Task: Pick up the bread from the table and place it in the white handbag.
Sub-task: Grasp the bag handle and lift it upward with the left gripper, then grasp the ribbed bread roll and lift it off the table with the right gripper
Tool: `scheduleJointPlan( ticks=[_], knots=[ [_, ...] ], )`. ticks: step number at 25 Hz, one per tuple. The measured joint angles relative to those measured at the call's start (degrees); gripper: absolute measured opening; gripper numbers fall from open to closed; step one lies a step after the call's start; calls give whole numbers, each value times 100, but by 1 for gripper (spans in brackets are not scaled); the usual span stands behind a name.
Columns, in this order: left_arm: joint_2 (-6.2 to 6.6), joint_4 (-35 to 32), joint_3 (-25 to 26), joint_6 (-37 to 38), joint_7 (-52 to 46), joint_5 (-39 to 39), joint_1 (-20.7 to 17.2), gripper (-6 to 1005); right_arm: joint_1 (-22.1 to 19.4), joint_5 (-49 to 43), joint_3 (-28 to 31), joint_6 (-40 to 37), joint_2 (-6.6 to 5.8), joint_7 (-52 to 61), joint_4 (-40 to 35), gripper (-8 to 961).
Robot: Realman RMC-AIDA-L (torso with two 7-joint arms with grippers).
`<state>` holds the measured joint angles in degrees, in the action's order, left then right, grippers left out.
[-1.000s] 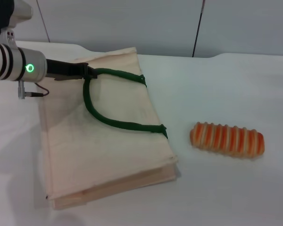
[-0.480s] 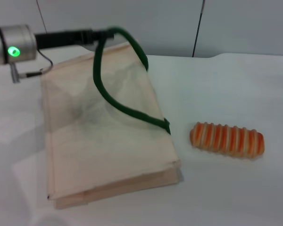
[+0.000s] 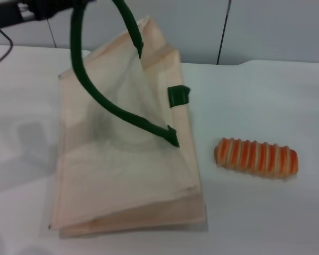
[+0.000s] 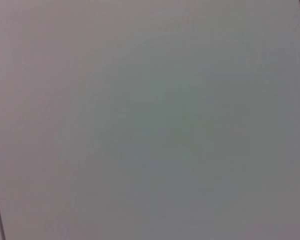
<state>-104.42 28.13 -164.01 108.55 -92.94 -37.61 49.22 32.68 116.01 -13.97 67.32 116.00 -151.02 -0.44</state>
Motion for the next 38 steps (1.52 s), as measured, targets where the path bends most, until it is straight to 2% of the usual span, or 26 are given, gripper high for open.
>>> scheduleJointPlan(
  ticks=[7, 10, 16, 22, 25, 31, 38],
  knots=[
    [9, 144, -9, 301, -77, -65, -26, 143, 1, -192, -93, 25, -13, 521, -123, 884],
    [38, 151, -9, 352, -80, -25, -39, 143, 0, -675, -188, 60, -16, 1141, -421, 884],
    [44, 215, -8, 343, -156, 73, -65, 143, -3, -2835, -597, 430, -78, 3004, -1776, 884],
    [46, 245, -9, 336, -207, 76, -89, 142, 61, -4976, -720, 1746, -101, 4142, -3251, 883],
    [46, 246, -8, 307, -219, 94, -94, 142, 183, -5767, -737, 2334, -92, 4306, -3665, 883],
    [35, 246, -9, 235, -223, 143, -111, 142, 442, -6641, -1137, 2542, -34, 4338, -3762, 882],
    [9, 245, -8, 174, -226, 143, -110, 142, 588, -6820, -1881, 1945, -20, 4362, -3408, 882]
  ],
)
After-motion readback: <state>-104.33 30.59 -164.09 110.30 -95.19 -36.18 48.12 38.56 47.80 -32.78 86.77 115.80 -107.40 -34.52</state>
